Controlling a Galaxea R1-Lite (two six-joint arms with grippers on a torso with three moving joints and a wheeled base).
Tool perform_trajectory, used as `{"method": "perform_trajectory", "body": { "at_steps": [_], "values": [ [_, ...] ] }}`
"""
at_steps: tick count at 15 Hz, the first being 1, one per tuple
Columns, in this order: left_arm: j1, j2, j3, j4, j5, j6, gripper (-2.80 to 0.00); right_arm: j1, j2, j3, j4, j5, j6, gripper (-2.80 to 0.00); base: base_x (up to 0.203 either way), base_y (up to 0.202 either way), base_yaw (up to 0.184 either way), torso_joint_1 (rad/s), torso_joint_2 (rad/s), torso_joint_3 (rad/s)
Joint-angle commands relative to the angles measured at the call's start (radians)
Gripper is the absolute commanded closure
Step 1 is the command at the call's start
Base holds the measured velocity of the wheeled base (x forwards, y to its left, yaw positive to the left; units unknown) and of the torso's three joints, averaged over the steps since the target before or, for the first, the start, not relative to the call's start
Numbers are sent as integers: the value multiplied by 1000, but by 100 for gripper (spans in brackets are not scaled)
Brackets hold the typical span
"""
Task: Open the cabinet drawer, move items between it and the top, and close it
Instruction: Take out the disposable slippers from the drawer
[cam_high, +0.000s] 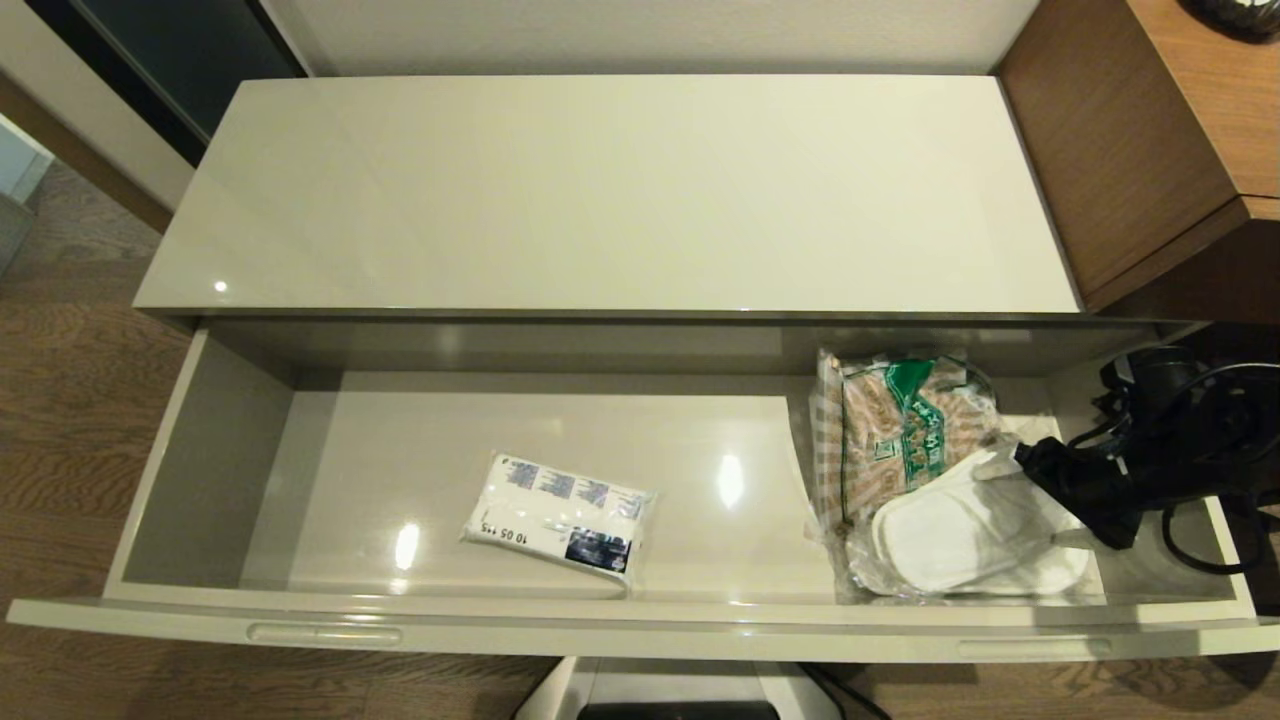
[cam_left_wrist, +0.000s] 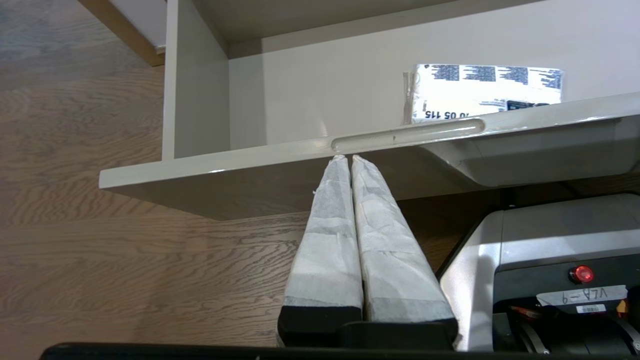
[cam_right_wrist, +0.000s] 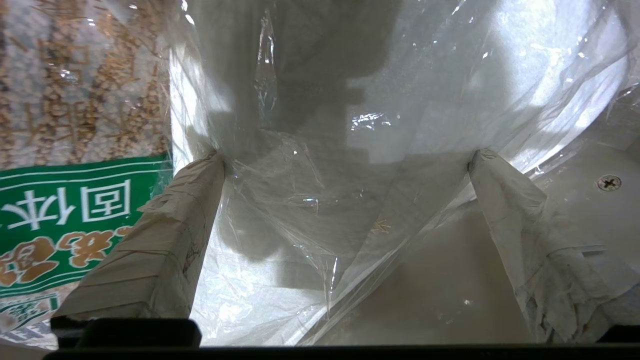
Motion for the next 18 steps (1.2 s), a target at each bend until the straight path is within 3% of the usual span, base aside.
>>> {"method": "perform_trajectory", "body": {
  "at_steps": [1, 17, 18],
  "values": [
    [0, 2, 0, -1, 0, 1, 0, 0, 22, 9, -3, 2, 3, -280, 0, 0, 0, 0, 0, 0],
    [0, 2, 0, -1, 0, 1, 0, 2, 34, 7, -5, 12, 0, -280, 0, 0, 0, 0, 0, 0],
    [0, 2, 0, -1, 0, 1, 0, 2, 21, 19, -7, 41, -8, -280, 0, 0, 0, 0, 0, 0]
  ]
}}
